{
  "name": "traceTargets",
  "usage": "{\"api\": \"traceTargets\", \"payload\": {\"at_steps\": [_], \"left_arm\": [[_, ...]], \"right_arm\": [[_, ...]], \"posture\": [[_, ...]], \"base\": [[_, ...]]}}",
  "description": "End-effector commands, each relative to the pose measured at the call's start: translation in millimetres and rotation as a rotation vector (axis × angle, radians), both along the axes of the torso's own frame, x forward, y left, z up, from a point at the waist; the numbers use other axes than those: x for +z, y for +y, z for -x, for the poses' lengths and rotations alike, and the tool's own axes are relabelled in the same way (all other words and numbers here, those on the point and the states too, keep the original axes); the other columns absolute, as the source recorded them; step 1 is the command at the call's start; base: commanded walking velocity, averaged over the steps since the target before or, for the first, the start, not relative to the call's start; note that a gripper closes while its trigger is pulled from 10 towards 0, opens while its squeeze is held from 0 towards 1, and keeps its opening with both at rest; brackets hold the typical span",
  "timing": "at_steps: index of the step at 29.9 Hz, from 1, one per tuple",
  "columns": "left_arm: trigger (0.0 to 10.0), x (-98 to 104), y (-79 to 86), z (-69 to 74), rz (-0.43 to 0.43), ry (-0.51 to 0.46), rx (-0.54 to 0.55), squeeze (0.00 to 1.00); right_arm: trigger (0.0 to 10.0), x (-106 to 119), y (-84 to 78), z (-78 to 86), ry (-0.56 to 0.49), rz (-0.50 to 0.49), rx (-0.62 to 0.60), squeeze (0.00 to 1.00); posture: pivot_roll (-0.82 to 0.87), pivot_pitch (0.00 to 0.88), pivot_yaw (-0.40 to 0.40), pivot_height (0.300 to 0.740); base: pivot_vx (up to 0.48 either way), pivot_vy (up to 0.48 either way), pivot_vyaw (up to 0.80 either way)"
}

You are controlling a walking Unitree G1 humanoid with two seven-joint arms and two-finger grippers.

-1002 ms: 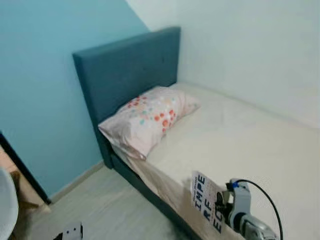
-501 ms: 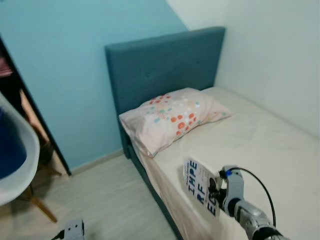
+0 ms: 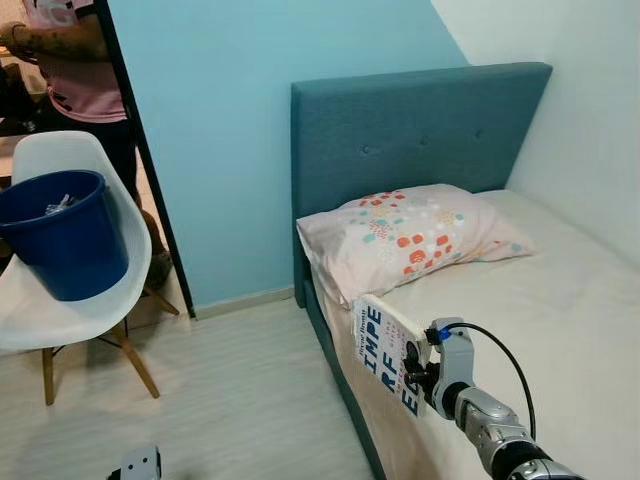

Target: Clean up the room

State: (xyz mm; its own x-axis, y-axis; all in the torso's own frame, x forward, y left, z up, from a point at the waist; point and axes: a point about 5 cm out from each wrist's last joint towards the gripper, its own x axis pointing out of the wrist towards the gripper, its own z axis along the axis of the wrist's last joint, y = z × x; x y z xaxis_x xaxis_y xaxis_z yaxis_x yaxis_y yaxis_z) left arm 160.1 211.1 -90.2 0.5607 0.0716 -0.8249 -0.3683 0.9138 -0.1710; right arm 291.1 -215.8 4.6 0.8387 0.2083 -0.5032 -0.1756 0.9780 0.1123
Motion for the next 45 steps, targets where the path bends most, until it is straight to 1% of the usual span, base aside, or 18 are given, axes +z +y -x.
{"api": "traceTargets", "payload": {"at_steps": [1, 8, 12, 16, 20, 23, 27, 30, 32, 33, 35, 36, 37, 38, 39, 41, 43, 45], "left_arm": [[10.0, 1.5, 1.0, -3.2, -0.008, -0.009, -0.013, 0.00], [10.0, 2.4, -0.1, -5.7, -0.007, -0.013, -0.024, 0.00], [10.0, 2.4, -1.3, -6.2, -0.009, -0.012, -0.042, 0.00], [10.0, 3.1, -1.4, -8.0, -0.010, -0.016, -0.046, 0.00], [10.0, 3.3, -1.4, -8.3, -0.008, -0.019, -0.045, 0.00], [10.0, 3.2, -1.5, -8.2, -0.007, -0.018, -0.045, 0.00], [10.0, 3.2, -2.7, -9.0, -0.007, -0.016, -0.037, 0.00], [10.0, 3.4, -3.7, -9.6, 0.004, -0.021, -0.029, 0.00], [10.0, 3.7, -4.8, -10.6, 0.006, -0.026, -0.045, 0.00], [10.0, 3.6, -8.1, -11.3, 0.014, -0.025, -0.082, 0.00], [10.0, 3.6, -8.1, -11.3, 0.014, -0.025, -0.082, 0.00], [10.0, 3.4, -9.5, -11.3, 0.018, -0.023, -0.099, 0.00], [10.0, 3.4, -9.5, -11.3, 0.018, -0.023, -0.099, 0.00], [10.0, 3.1, -10.6, -11.0, 0.027, -0.023, -0.099, 0.00], [10.0, 3.1, -10.6, -11.0, 0.027, -0.023, -0.099, 0.00], [10.0, 2.9, -11.3, -10.9, 0.033, -0.024, -0.096, 0.00], [10.0, 3.6, -11.4, -11.9, 0.036, -0.041, -0.076, 0.00], [10.0, 4.5, -10.8, -13.5, 0.032, -0.051, -0.069, 0.00]], "right_arm": [[10.0, 4.5, -1.2, -3.3, -0.034, -0.009, -0.008, 0.00], [10.0, 7.8, 0.3, -6.4, -0.054, -0.022, -0.007, 0.00], [10.0, 9.1, 6.6, -8.1, -0.064, -0.031, 0.038, 0.00], [10.0, 12.8, 12.1, -11.9, -0.083, -0.051, 0.060, 0.00], [10.0, 13.6, 12.3, -12.5, -0.092, -0.057, 0.055, 0.00], [10.0, 15.1, 11.1, -14.2, -0.098, -0.081, 0.022, 0.00], [10.0, 16.1, 4.8, -15.6, -0.087, -0.068, -0.028, 0.00], [10.0, 15.6, 2.2, -15.3, -0.080, -0.059, -0.049, 0.00], [10.0, 15.2, 0.4, -14.9, -0.076, -0.066, -0.070, 0.00], [10.0, 13.5, -5.1, -13.5, -0.059, -0.087, -0.136, 0.00], [10.0, 13.5, -5.1, -13.5, -0.059, -0.087, -0.136, 0.00], [10.0, 12.7, -7.7, -12.7, -0.051, -0.107, -0.171, 0.00], [10.0, 12.7, -7.7, -12.7, -0.051, -0.107, -0.171, 0.00], [10.0, 10.9, -12.6, -10.7, -0.037, -0.148, -0.236, 0.00], [10.0, 10.9, -12.6, -10.7, -0.037, -0.148, -0.236, 0.00], [10.0, 9.8, -15.7, -9.3, -0.029, -0.178, -0.278, 0.00], [10.0, 7.7, -24.8, -5.3, -0.019, -0.312, -0.401, 0.00], [10.0, 7.0, -29.5, -3.2, -0.017, -0.396, -0.461, 0.00]], "posture": [[-0.09, 0.000, -0.041, 0.740], [-0.09, 0.000, -0.039, 0.740], [-0.09, 0.000, -0.037, 0.740], [-0.09, 0.000, -0.035, 0.740], [-0.09, 0.000, -0.035, 0.740], [-0.09, 0.000, -0.036, 0.740], [-0.09, 0.000, -0.037, 0.740], [-0.09, 0.000, -0.037, 0.740], [-0.09, 0.000, -0.037, 0.740], [-0.09, 0.000, -0.037, 0.740], [-0.09, 0.000, -0.037, 0.740], [-0.09, 0.000, -0.037, 0.740], [-0.09, 0.000, -0.037, 0.740], [-0.09, 0.000, -0.034, 0.740], [-0.09, 0.000, -0.034, 0.740], [-0.09, 0.000, -0.034, 0.740], [-0.10, 0.000, -0.035, 0.740], [-0.10, 0.000, -0.037, 0.740]], "base": [[0.266, 0.000, 0.00], [0.273, 0.000, 0.00], [0.295, 0.000, 0.00], [0.318, 0.000, 0.78], [0.319, 0.000, 0.78], [0.322, 0.000, 0.00], [0.316, 0.000, 0.00], [0.000, 0.000, 0.00], [0.000, 0.000, 0.00], [0.000, -0.472, 0.00], [0.000, -0.472, 0.00], [0.000, -0.472, 0.00], [0.000, -0.472, 0.00], [0.000, -0.472, 0.00], [0.000, -0.472, 0.00], [0.000, -0.289, 0.00], [0.000, 0.000, 0.00], [0.000, 0.000, 0.00]]}}
